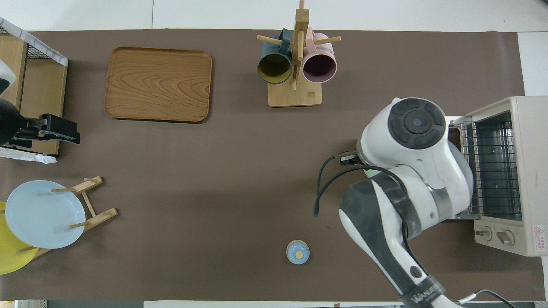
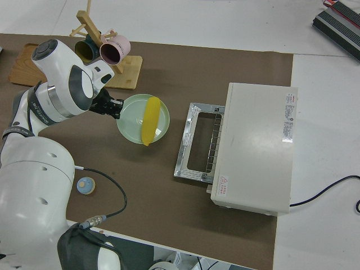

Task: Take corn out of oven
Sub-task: 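Pull the corn out of the oven with the right gripper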

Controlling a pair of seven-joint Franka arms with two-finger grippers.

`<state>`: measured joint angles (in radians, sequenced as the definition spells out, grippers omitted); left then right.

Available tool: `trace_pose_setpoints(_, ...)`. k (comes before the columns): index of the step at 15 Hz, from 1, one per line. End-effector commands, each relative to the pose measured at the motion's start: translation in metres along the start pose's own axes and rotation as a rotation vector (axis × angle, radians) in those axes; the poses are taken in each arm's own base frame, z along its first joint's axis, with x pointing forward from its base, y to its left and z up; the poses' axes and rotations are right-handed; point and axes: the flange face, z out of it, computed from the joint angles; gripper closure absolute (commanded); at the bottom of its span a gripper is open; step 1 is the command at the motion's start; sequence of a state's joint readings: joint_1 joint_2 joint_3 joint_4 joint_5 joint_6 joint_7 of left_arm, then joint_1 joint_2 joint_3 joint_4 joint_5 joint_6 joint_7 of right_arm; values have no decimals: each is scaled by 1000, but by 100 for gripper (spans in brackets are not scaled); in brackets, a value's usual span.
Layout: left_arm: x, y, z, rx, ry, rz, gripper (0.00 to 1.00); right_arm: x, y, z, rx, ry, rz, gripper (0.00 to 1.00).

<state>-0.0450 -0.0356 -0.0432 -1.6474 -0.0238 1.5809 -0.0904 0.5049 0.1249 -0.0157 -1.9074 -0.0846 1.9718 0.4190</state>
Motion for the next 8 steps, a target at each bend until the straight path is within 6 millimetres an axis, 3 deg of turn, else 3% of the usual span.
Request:
trace_pose_setpoints(1, 1, -3, 2, 9, 19, 5, 0, 8, -60, 4, -3, 5, 19, 100)
trace_pose_setpoints(2, 1, -3, 1, 8, 22, 5, 0, 4, -91, 14, -6, 1, 27, 100)
trace_pose_setpoints(4, 2, -5, 1, 8, 23, 2, 0, 3, -133, 40, -3, 13, 68, 100)
trace_pose_setpoints(8, 4, -4, 1, 7, 39, 5, 0, 4, -144, 61, 45, 51, 77, 100)
